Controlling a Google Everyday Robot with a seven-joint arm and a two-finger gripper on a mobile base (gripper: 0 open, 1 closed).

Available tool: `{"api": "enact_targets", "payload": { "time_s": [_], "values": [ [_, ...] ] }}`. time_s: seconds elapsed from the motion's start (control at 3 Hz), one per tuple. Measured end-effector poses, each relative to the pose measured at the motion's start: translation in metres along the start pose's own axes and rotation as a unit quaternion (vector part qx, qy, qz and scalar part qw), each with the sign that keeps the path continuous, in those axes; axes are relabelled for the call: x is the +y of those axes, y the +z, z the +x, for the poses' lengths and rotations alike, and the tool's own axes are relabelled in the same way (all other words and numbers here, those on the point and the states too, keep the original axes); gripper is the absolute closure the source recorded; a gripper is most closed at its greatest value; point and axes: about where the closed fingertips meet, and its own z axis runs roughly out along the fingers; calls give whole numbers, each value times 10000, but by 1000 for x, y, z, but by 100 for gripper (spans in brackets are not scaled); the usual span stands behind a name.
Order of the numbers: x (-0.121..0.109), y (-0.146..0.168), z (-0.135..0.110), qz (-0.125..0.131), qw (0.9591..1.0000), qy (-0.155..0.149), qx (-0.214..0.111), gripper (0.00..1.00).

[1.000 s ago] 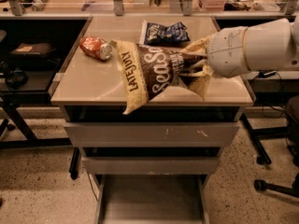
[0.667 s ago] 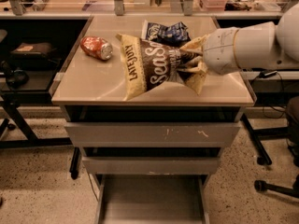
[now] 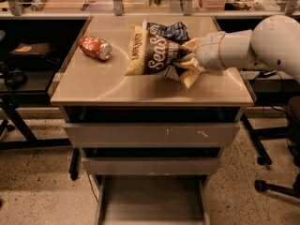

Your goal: Pick brown chip bag from bottom drawer and place on counter

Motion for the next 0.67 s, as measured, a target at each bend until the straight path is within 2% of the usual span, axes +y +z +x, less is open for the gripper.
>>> {"api": "enact_targets", "payload": {
  "time_s": [0.33,0.67],
  "values": [
    [-26,30,10,109,9986,486,172,100],
    [-55,60,8,148,9973,651,296,100]
  ]
}}
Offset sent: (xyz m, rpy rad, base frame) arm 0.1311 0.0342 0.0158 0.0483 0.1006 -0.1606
